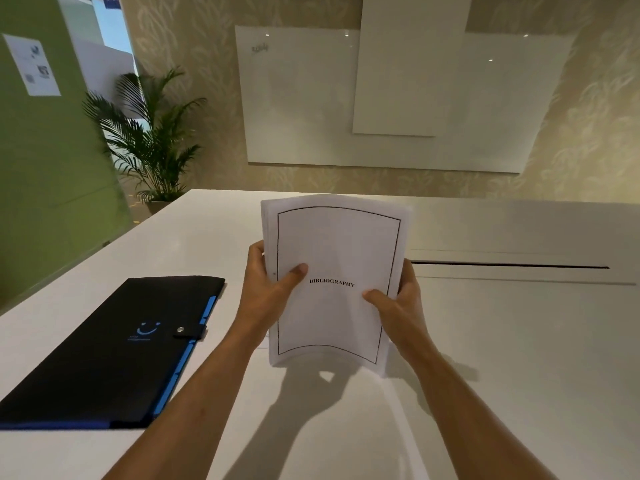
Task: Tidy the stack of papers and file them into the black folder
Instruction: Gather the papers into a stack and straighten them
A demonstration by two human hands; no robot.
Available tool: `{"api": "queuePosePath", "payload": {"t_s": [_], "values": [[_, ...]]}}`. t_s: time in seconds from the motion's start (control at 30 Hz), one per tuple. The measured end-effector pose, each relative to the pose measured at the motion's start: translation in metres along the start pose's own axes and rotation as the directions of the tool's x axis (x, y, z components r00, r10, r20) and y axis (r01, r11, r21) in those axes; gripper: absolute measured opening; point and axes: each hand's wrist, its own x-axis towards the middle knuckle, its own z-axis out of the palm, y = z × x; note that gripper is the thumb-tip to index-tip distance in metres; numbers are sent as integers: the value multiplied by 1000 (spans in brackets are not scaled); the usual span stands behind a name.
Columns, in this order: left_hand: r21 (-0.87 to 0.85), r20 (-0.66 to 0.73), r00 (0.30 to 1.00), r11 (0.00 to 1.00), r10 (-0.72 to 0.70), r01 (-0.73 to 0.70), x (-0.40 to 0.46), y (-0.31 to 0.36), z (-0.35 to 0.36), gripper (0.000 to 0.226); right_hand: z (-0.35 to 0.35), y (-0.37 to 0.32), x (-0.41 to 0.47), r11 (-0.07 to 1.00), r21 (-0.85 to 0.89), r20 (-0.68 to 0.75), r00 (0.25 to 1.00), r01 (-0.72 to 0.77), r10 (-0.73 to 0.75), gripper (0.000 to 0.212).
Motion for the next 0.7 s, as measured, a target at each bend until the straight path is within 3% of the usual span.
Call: {"api": "queuePosePath", "payload": {"t_s": [0.13,0.3,0.7], "values": [[-60,-13,1000,998,-22,21,5,-5,-7,40,-2,4,2,998,58,-40,999,-11,14,50],[26,-27,999,999,-33,34,1,-14,1,35,5,8,2,999,16,-55,998,-30,31,42],[-21,-27,997,997,-69,69,3,-23,9,26,6,30,0,999,-23,-83,995,-49,47,30]]}}
